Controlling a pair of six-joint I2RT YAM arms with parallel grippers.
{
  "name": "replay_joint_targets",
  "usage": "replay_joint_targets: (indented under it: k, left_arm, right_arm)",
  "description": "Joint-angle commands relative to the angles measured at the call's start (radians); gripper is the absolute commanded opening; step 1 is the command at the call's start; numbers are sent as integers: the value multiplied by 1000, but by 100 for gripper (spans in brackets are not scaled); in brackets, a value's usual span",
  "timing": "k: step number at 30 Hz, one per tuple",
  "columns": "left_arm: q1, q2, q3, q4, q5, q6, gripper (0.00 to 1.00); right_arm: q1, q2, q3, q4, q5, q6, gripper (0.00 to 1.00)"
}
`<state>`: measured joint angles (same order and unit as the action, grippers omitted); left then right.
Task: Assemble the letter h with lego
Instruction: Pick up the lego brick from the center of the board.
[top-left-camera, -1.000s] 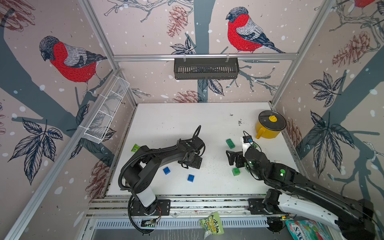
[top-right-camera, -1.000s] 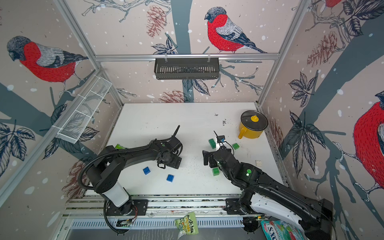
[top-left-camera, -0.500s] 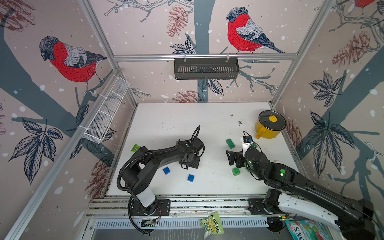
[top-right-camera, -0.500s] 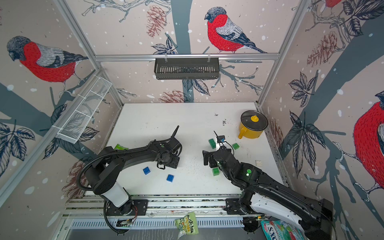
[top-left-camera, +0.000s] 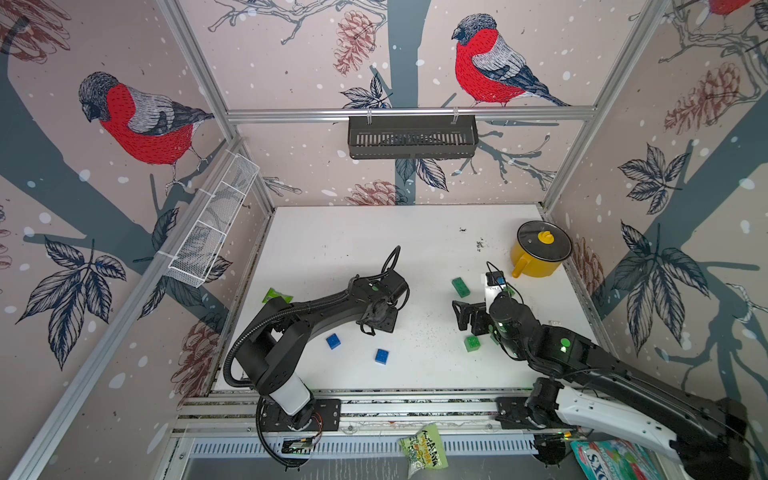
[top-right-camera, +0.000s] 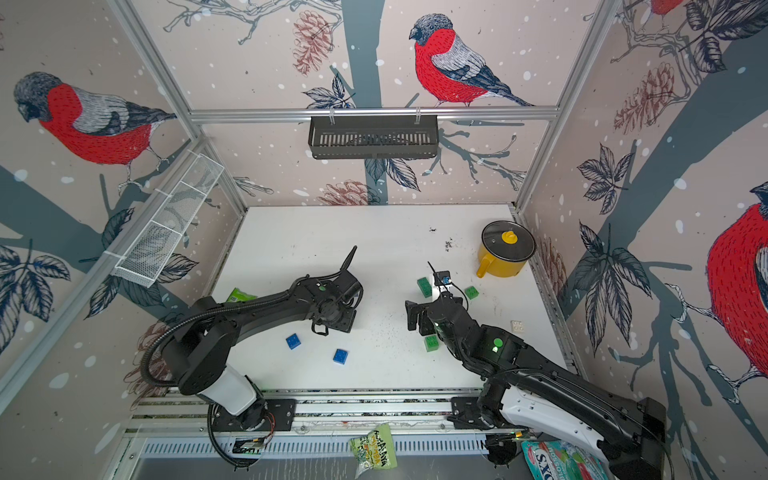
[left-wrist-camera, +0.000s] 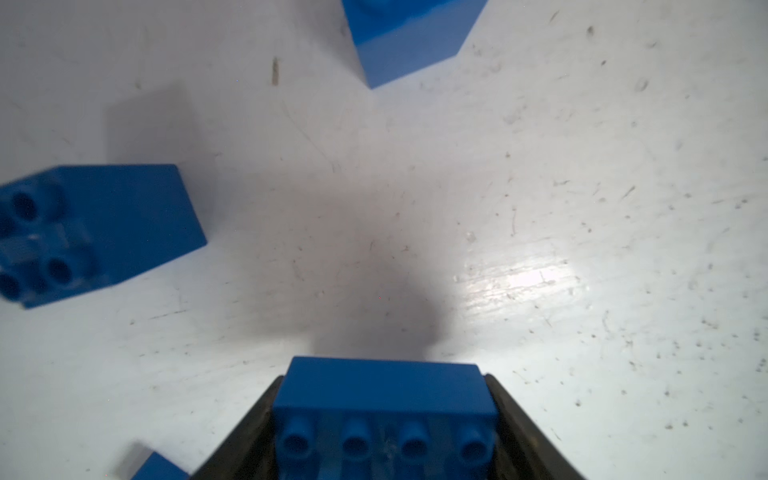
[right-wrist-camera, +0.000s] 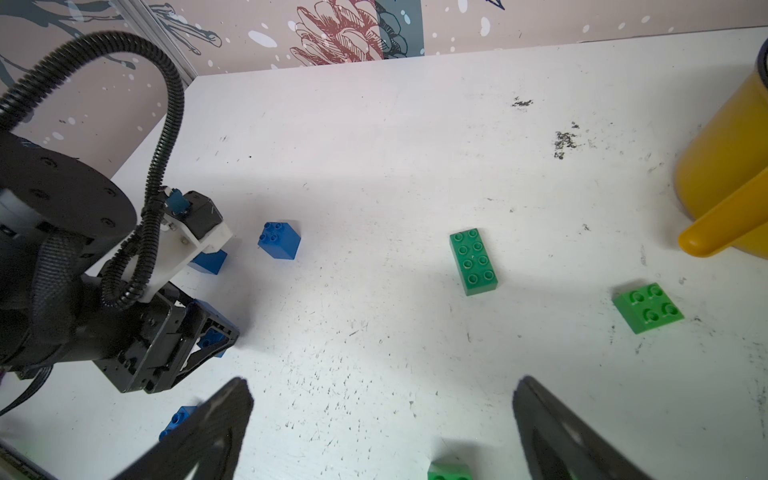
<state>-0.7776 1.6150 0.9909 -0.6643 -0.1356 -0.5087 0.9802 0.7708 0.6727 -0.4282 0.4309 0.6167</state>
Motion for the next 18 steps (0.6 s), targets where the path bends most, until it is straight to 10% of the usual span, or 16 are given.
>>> replay_joint_targets:
  k: [1,18]
  left_arm:
    - [-1,-10,45,-87,-53,-7,57]
    - [197,-82,134,-147,-9,73,54]
  right_arm:
    - [-2,-3,1,4,20,-9,99]
    - [-16,16,10,14,-10,-23,99]
